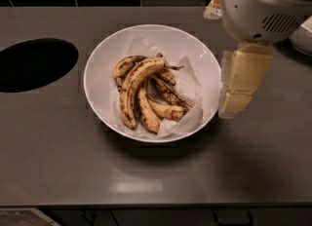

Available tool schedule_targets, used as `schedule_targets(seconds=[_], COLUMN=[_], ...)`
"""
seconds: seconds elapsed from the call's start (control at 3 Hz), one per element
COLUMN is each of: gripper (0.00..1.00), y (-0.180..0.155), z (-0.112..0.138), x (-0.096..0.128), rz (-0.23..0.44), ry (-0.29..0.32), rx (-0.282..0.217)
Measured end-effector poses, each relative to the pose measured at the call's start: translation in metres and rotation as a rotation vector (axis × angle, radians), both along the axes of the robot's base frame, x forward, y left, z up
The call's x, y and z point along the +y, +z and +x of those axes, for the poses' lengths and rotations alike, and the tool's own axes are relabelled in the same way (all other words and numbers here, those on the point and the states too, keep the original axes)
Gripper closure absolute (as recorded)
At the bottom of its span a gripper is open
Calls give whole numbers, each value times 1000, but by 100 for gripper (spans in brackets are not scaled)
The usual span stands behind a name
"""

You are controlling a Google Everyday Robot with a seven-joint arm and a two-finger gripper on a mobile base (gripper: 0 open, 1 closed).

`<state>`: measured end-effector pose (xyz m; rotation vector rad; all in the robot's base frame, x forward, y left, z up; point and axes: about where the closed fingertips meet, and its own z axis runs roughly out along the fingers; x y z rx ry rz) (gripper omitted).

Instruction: Pick banana from white bowl

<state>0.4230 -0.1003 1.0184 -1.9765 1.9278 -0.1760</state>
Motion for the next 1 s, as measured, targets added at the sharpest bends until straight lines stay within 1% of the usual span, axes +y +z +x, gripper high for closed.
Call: schedule_targets(seconds=[0.33,0.67,1.0], gripper=[0,0,0], y=[9,0,-29], z=[-3,5,26], x=[5,25,50], rz=[2,-24,-57], ry=[7,57,112], rx=[-25,-43,-3])
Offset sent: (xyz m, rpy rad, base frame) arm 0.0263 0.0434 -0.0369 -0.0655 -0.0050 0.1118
